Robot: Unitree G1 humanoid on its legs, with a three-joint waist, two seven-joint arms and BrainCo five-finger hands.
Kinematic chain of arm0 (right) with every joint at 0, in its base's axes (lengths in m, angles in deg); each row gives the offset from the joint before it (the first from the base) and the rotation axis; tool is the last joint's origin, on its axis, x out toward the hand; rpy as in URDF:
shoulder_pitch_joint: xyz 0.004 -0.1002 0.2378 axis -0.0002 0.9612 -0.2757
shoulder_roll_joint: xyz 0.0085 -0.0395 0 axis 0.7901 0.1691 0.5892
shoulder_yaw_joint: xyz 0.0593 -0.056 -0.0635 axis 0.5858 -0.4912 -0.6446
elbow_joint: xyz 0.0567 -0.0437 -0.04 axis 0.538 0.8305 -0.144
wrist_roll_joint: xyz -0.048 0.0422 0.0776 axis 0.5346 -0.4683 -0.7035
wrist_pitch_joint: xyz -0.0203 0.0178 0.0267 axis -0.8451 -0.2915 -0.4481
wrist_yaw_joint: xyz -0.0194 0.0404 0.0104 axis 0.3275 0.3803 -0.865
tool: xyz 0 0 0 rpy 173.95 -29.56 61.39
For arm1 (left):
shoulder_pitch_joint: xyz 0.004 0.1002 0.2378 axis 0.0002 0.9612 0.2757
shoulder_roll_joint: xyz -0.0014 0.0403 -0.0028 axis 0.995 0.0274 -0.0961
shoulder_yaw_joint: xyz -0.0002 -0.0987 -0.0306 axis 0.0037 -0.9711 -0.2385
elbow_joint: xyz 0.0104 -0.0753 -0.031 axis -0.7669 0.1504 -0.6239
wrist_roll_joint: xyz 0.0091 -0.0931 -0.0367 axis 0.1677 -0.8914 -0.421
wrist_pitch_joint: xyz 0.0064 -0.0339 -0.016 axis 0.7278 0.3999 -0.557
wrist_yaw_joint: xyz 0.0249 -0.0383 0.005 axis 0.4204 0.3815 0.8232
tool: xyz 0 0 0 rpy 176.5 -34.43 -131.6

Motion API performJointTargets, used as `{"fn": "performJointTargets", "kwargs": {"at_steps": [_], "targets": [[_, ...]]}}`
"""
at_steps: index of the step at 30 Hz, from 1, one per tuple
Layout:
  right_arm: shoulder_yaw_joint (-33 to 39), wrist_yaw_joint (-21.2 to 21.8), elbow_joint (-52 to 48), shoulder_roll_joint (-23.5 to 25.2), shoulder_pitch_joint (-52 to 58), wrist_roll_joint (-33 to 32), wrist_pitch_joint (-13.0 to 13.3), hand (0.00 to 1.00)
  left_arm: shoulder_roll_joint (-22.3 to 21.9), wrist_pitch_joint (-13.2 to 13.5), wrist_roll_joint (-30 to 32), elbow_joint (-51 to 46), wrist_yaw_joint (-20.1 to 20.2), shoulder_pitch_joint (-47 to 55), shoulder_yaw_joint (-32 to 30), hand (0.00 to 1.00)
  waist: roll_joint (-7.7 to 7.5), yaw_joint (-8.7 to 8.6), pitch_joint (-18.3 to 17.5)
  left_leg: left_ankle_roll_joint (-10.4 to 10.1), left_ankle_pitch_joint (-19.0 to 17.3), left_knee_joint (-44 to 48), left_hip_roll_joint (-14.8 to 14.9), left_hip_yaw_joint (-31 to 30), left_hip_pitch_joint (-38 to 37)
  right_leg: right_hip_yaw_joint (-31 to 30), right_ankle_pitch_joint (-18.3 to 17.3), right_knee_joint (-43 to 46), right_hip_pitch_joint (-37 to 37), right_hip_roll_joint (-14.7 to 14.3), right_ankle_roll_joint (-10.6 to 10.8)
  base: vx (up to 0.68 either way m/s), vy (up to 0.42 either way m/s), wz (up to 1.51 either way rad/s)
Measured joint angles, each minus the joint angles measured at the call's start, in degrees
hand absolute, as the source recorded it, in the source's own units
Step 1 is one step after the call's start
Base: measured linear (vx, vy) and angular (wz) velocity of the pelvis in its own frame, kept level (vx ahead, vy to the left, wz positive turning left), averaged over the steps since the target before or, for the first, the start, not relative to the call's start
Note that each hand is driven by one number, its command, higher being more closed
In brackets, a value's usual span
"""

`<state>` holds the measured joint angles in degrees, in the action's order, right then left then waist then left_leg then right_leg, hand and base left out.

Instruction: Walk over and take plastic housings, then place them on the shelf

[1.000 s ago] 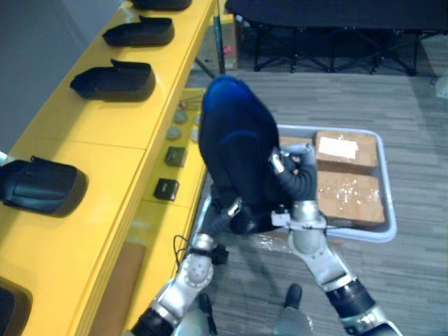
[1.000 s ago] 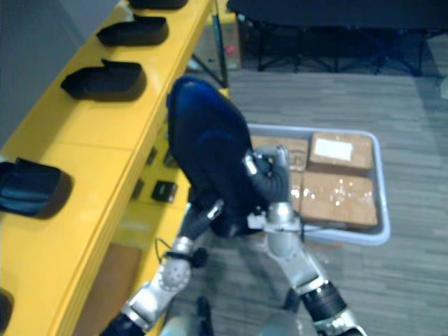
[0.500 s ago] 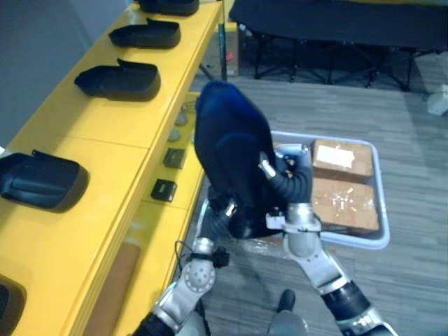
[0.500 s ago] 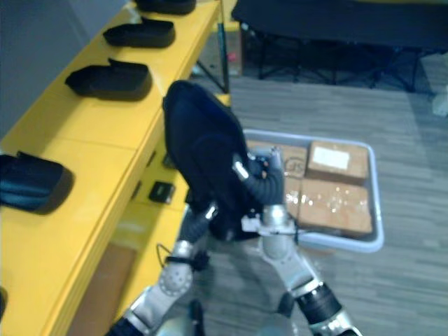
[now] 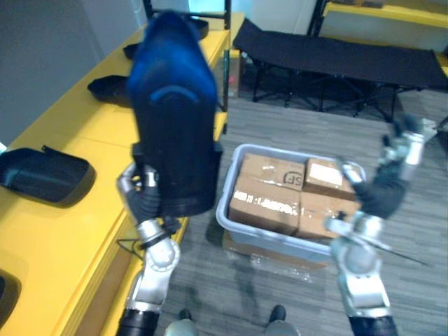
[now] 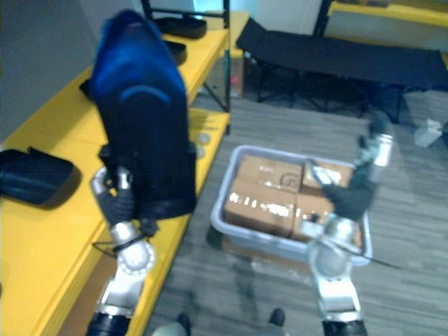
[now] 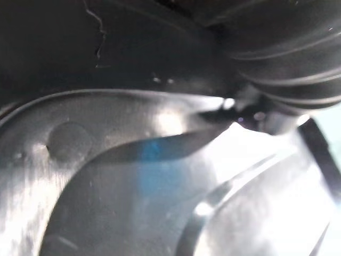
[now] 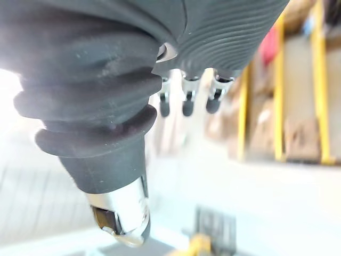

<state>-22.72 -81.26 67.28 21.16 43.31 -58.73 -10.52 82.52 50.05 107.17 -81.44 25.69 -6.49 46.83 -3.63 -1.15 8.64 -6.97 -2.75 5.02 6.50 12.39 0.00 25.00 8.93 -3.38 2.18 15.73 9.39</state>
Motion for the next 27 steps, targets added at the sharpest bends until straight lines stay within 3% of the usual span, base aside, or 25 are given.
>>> {"fn": "performJointTargets", "kwargs": {"at_steps": [4, 8, 12, 19, 24, 27], "targets": [[3.5, 3.9, 1.0, 7.5, 6.0, -8.3, 0.7, 0.0, -0.8, 0.0, 0.0, -3.4, -0.4, 3.8, -0.6, 1.0, 0.03, -1.21, -1.2, -0.1, 0.0, -0.5, 0.0, 0.5, -0.3, -0.2, 0.0, -0.2, 0.0, 0.0, 0.0, 0.01, 0.005, -0.03], [4.2, 4.5, 5.7, 10.8, 9.1, -9.7, 0.3, 0.0, -2.3, 0.0, -0.5, -3.7, -0.5, 5.4, -2.0, 1.0, 0.37, -1.45, -1.4, 0.0, -0.1, -0.6, 0.0, 0.7, -0.4, -0.3, 0.0, -0.3, 0.0, 0.0, 0.0, 0.0, 0.0, 0.0], [4.2, 6.6, 16.2, 12.1, 9.5, -9.7, -2.0, 0.0, -2.7, 0.5, -3.1, -5.1, 0.0, 8.2, -1.7, 1.0, 0.75, -1.37, -1.6, 0.0, -0.1, -0.7, 0.0, 0.6, -0.3, -0.2, -0.3, -0.3, 0.0, 0.0, -0.4, -0.01, 0.003, 0.01], [2.2, 11.3, 21.6, 12.3, 8.8, -7.1, -2.9, 0.0, -4.6, 8.4, -10.3, -9.9, 5.0, 10.5, -1.3, 1.0, 1.4, -0.93, -1.9, -0.1, -0.1, -0.7, 0.0, -0.9, 0.2, 1.5, -0.3, -0.4, 0.8, -0.1, -0.3, -0.01, 0.008, 0.1], [-1.5, 16.0, 21.6, 10.9, 5.5, -8.4, -2.6, 0.0, -4.4, 9.8, -9.5, -16.4, 5.6, 10.4, -1.9, 1.0, 1.64, 0.63, -2.2, -0.1, 0.1, -0.5, -0.6, -4.4, 1.7, 5.5, -0.5, -1.0, 2.7, 0.0, -0.1, -0.02, 0.008, 0.4], [-7.4, 17.6, 22.1, 10.0, 1.4, -9.5, -2.6, 0.0, -4.5, 9.8, -9.0, -20.0, 5.4, 11.3, -5.7, 1.0, 1.93, 2.99, -2.3, -0.1, 1.2, -0.5, -1.3, -9.6, 3.4, 11.0, -0.6, -1.1, 4.9, -0.2, -0.1, -0.02, 0.004, 0.8]]}}
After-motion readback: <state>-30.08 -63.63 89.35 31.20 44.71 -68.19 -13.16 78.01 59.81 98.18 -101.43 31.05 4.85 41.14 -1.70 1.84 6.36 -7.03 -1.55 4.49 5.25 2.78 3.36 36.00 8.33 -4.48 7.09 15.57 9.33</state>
